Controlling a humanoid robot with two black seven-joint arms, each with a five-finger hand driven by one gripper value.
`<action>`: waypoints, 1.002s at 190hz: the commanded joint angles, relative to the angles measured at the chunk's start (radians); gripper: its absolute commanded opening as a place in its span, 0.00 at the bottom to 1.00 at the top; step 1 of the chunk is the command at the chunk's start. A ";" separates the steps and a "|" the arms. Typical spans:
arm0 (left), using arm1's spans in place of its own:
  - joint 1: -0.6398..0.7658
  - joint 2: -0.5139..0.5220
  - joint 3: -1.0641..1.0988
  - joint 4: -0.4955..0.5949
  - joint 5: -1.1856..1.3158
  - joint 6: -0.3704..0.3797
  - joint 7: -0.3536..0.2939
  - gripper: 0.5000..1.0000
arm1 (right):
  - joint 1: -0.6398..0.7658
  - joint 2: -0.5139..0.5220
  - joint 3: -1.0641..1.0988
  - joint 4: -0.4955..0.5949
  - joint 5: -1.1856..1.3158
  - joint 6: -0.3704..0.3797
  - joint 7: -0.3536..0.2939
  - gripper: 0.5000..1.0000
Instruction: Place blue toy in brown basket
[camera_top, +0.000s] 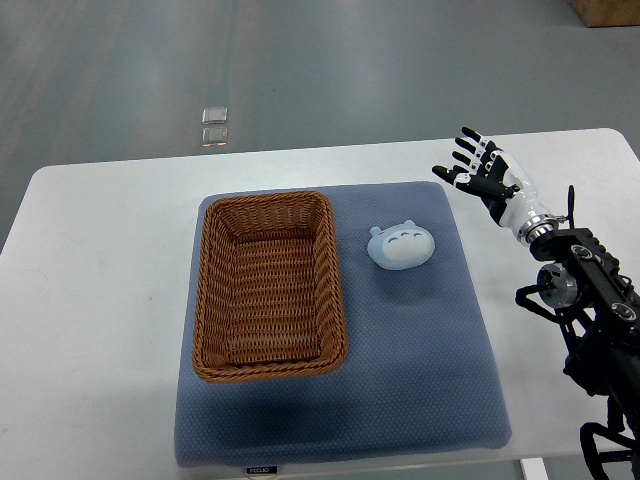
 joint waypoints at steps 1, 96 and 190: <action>0.000 0.000 -0.001 0.000 0.000 -0.002 0.000 1.00 | -0.002 0.000 -0.002 0.000 0.000 0.000 0.000 0.86; -0.002 0.000 -0.002 0.000 -0.002 -0.002 -0.002 1.00 | -0.009 0.000 -0.029 0.002 -0.022 0.002 0.000 0.86; -0.002 0.000 -0.004 0.001 -0.002 -0.002 -0.002 1.00 | -0.014 0.000 -0.046 0.031 -0.077 0.008 0.000 0.86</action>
